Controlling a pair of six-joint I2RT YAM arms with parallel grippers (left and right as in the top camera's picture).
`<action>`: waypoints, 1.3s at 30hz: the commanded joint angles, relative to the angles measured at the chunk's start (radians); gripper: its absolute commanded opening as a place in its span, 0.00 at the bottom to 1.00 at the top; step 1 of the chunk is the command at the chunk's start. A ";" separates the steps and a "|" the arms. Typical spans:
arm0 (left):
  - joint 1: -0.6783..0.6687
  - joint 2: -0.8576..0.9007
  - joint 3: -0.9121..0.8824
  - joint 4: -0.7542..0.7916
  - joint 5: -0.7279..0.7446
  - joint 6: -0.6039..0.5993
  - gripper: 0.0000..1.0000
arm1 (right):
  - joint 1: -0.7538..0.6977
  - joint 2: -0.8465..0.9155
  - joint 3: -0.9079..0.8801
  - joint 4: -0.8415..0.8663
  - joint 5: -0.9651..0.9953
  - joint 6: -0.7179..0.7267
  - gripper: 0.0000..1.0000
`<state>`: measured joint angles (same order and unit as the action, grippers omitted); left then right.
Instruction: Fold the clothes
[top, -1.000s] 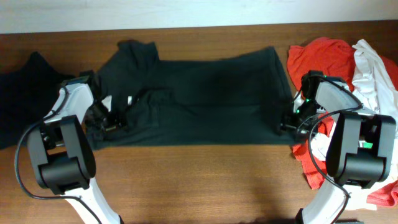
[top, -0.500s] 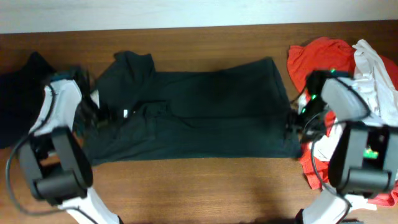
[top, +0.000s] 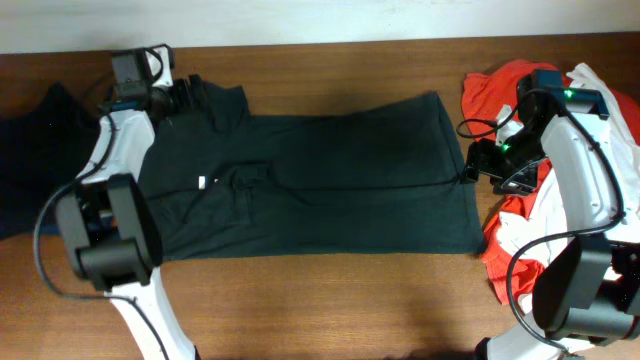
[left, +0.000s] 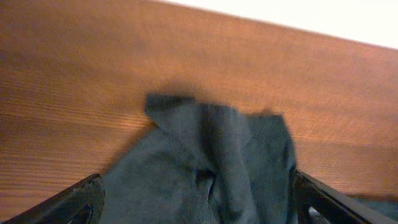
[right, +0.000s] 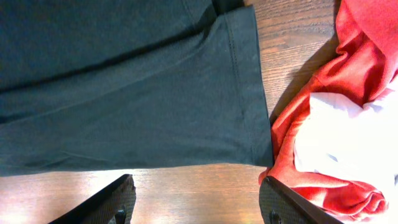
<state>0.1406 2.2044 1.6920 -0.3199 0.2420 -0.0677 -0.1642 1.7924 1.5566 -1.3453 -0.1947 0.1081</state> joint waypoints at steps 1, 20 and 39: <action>-0.009 0.122 0.130 -0.049 0.058 0.013 0.93 | -0.005 -0.007 0.006 -0.004 -0.013 0.000 0.68; -0.066 0.143 0.431 -0.557 0.081 -0.033 0.00 | 0.084 0.149 0.018 0.534 -0.005 -0.152 0.83; -0.119 0.118 0.430 -0.913 0.047 -0.017 0.00 | 0.145 0.560 0.018 1.315 0.006 0.067 0.61</action>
<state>0.0235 2.3440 2.1117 -1.2282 0.3035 -0.0975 -0.0364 2.3146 1.5696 -0.0376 -0.2001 0.1593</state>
